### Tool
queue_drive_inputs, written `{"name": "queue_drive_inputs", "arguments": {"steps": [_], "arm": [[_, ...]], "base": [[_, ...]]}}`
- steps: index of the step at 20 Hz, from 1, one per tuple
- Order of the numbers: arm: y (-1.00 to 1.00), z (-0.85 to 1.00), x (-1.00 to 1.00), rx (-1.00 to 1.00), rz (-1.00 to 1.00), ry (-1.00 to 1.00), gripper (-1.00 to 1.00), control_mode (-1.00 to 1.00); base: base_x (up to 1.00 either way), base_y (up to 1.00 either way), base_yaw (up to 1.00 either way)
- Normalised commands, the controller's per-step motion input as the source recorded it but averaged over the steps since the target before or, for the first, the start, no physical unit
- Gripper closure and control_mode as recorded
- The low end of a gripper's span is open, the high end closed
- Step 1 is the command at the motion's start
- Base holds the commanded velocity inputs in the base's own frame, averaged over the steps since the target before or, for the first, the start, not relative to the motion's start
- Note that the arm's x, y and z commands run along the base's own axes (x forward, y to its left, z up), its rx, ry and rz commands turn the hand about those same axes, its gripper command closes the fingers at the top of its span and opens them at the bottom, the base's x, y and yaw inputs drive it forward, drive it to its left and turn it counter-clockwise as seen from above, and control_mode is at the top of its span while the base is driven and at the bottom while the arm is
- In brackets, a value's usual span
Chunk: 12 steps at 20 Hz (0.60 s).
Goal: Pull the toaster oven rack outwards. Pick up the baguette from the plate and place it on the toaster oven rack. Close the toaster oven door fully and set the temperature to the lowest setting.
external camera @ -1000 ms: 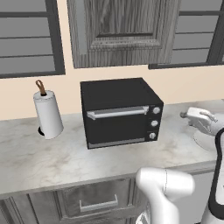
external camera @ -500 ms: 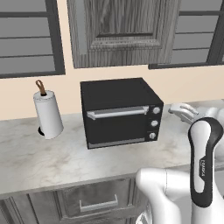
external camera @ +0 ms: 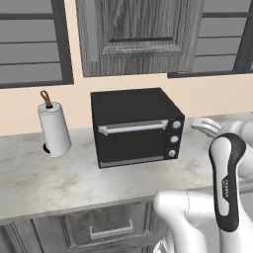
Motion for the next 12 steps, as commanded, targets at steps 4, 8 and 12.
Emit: {"name": "queue_drive_inputs", "arguments": {"steps": [4,8,12], "arm": [[0.00,-0.02,0.12,-0.01,0.00,0.00,-1.00,-1.00],[0.00,0.00,0.06,0.00,0.00,0.00,-1.00,-1.00],[0.00,-0.05,0.15,0.00,0.00,0.00,-1.00,-1.00]], "base": [[0.00,0.00,0.00],[0.00,0.00,0.00],[0.00,0.00,0.00]]}}
